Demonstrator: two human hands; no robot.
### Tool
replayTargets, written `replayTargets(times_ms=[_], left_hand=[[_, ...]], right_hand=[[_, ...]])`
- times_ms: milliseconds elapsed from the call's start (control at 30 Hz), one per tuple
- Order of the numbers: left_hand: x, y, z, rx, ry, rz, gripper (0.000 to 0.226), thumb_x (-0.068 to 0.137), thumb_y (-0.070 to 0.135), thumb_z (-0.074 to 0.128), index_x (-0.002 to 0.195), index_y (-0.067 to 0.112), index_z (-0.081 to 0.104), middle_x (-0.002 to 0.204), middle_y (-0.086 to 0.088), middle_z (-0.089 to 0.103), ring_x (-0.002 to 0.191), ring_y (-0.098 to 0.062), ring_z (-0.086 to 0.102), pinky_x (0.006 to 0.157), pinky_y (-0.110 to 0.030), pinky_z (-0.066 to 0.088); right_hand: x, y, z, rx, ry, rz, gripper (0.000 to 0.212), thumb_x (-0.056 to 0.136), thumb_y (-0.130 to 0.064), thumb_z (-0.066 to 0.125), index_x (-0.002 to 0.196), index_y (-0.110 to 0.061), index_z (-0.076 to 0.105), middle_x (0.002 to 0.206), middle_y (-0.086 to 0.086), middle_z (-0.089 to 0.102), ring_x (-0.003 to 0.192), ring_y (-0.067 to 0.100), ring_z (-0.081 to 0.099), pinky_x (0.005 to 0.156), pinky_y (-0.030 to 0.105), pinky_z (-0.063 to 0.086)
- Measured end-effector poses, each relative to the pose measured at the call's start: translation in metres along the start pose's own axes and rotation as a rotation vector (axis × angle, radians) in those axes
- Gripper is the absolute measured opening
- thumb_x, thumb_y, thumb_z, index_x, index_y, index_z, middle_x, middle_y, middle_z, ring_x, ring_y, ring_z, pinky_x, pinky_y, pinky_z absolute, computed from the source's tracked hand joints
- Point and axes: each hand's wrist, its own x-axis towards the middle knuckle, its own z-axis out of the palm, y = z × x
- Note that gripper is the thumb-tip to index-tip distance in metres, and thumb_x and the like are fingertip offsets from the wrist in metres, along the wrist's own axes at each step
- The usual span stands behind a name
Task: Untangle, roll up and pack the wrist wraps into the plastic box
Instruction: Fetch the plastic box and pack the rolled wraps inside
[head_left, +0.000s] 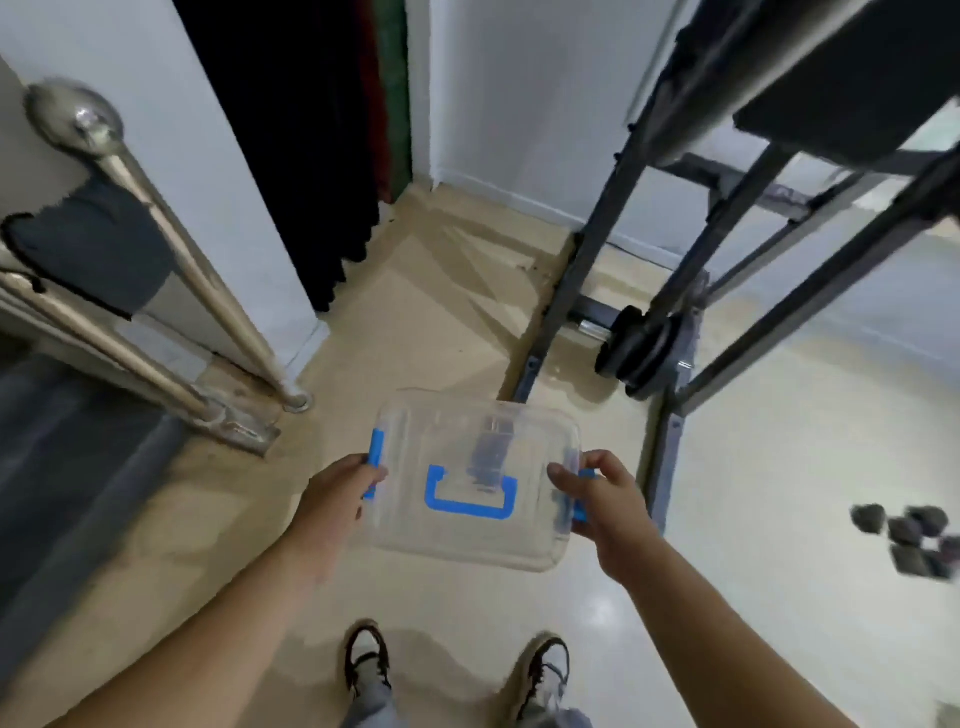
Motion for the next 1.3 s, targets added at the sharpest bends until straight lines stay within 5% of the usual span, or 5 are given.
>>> replayTargets(times_ms=[467, 633, 767, 1100, 1300], left_hand=[[-0.262, -0.096, 0.456, 0.483, -0.466, 0.25, 0.056, 0.098, 0.053, 0.066, 0.064, 0.016, 0.043, 0.056, 0.001, 0.04, 0.059, -0.019, 0.041, 0.061, -0.032, 0.031], [-0.321, -0.106, 0.611, 0.657, -0.601, 0.393, 0.055, 0.1, 0.056, 0.059, 0.066, 0.015, 0.048, 0.056, 0.006, 0.044, 0.058, -0.017, 0.042, 0.059, -0.031, 0.033], [-0.343, -0.106, 0.724, 0.778, -0.642, 0.463, 0.065, 0.096, 0.071, 0.051, 0.077, 0.012, 0.066, 0.067, -0.006, 0.058, 0.066, -0.022, 0.054, 0.067, -0.034, 0.043], [-0.386, -0.094, 1.003, 0.863, -0.832, 0.38, 0.07, 0.101, 0.065, 0.045, 0.087, 0.0, 0.065, 0.07, -0.005, 0.058, 0.063, -0.023, 0.053, 0.066, -0.033, 0.042], [-0.437, -0.094, 1.158, 0.962, -0.952, 0.305, 0.047, 0.108, 0.044, 0.046, 0.085, 0.008, 0.065, 0.084, -0.007, 0.066, 0.067, -0.021, 0.057, 0.064, -0.029, 0.045]], right_hand=[[-0.226, 0.203, -0.464, 0.321, 0.558, -0.022, 0.033, 0.09, -0.037, 0.079, 0.104, -0.016, 0.057, 0.108, 0.02, 0.068, 0.077, 0.025, 0.062, 0.063, 0.042, 0.056], [-0.247, 0.239, -0.581, 0.594, 0.806, 0.02, 0.081, 0.093, -0.034, 0.077, 0.158, -0.025, 0.03, 0.112, 0.015, 0.068, 0.097, 0.022, 0.069, 0.081, 0.037, 0.054], [-0.228, 0.259, -0.671, 0.678, 0.843, 0.06, 0.042, 0.094, -0.038, 0.073, 0.109, 0.0, 0.066, 0.113, 0.025, 0.072, 0.081, 0.023, 0.067, 0.076, 0.037, 0.054], [-0.189, 0.261, -0.888, 0.889, 1.03, 0.073, 0.048, 0.095, -0.058, 0.068, 0.089, -0.011, 0.061, 0.083, 0.003, 0.065, 0.07, 0.021, 0.061, 0.064, 0.031, 0.049], [-0.17, 0.29, -1.037, 0.941, 1.105, 0.1, 0.054, 0.105, -0.062, 0.046, 0.111, -0.014, 0.07, 0.11, 0.013, 0.077, 0.097, 0.028, 0.075, 0.086, 0.041, 0.061]])
